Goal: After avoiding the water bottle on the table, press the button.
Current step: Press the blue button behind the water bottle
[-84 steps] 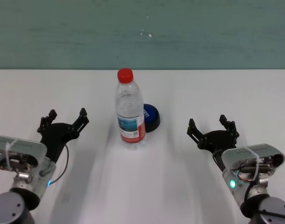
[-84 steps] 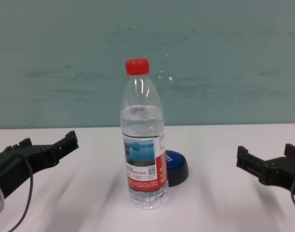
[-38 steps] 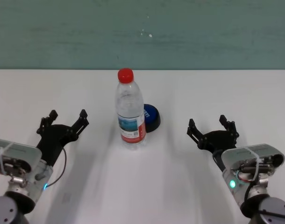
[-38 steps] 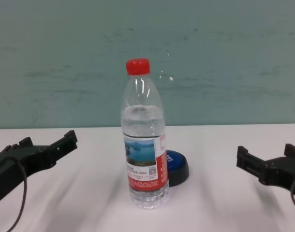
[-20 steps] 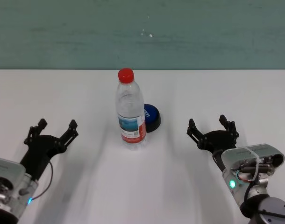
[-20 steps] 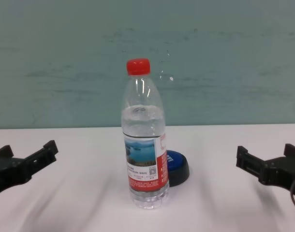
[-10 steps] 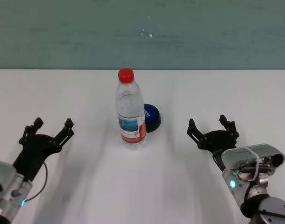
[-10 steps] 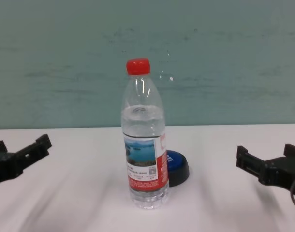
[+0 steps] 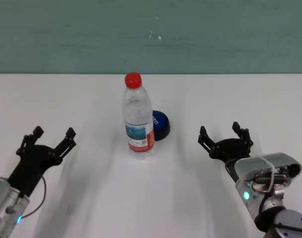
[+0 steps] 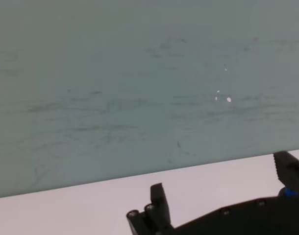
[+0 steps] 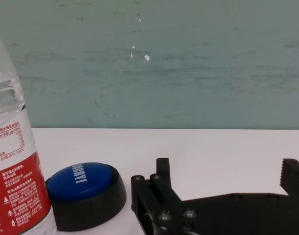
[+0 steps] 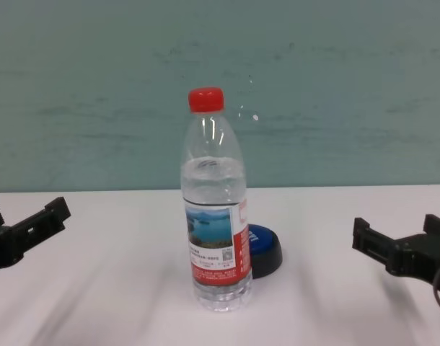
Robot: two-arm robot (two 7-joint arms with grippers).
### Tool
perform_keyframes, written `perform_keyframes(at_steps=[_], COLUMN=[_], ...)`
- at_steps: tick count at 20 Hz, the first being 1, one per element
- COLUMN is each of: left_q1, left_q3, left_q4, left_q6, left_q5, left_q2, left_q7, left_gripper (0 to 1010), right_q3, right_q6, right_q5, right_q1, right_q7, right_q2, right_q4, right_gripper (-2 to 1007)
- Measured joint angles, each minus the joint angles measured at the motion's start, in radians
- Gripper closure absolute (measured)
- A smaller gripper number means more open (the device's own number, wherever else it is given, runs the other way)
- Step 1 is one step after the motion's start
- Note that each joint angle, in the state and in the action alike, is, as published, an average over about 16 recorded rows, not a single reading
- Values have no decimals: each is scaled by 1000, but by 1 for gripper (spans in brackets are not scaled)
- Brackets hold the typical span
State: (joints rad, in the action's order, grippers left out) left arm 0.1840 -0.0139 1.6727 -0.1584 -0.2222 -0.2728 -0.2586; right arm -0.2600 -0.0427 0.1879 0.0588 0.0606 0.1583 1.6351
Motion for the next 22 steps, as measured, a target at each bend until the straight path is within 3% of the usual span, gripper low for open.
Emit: perform_keyframes(at_steps=[22], left_q1=[64], left_q3=[-20], left_q4=[59], left_q6=[-36], left_q5=[-13], left_q2=[-32], left_q7=[-27], left_gripper=[0], right_q3=[0], right_q6=[0], right_q5=[0], right_q1=[0], right_q7=[0], right_q2=[0], right_q4=[0], right_gripper=[1])
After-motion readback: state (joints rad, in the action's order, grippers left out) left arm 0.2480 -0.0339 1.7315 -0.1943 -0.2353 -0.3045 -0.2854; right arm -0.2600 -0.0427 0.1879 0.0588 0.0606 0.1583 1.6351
